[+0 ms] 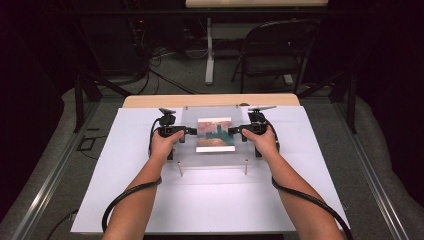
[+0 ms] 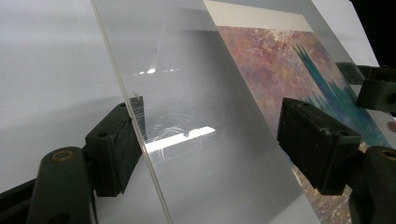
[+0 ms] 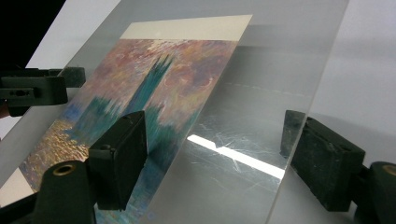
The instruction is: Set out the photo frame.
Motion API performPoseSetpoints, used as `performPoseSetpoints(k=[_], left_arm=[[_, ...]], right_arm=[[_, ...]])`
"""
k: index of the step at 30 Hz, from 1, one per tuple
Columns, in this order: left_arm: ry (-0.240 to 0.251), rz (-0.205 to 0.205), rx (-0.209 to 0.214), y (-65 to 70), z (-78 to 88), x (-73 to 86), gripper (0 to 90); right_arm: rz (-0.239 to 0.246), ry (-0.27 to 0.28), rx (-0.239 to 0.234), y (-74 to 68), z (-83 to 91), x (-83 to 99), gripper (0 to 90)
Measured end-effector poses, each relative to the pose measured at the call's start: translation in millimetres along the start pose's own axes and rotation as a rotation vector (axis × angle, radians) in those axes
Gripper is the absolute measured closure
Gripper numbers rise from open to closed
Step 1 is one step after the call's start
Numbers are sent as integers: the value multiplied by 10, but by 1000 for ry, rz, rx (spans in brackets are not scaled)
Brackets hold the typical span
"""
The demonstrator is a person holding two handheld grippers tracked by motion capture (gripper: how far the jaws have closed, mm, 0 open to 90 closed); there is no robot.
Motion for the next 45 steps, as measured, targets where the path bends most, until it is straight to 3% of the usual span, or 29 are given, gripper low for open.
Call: performPoseSetpoints(k=[12,20,26,29,45], left_arm=[[14,-10,-25,-12,22,-24,255],[21,35,-8,-24,43,-41,314],[13,35,-19,-27,49,-46,320],[19,54,-14,-29,58,-55,342],[21,58,-24,-20,84,-61,364]], right_arm=[[-6,5,7,-15,-4,-13,225],[-4,-1,24,-15,4,-19,228],[2,-7,16,-10,12,-18,235],[4,2,16,-12,10,-25,236],[9,0,13,-11,23,-26,242]])
Point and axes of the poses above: each handheld gripper's, and its own axes: z roughly backward along the jaws, x roughly out of its underside, y roughly to its right, the point moved 10 cm from there along -z, roughly forward along the jaws, and after that the axes turned 14 degrees about z, right-handed, at the moved point
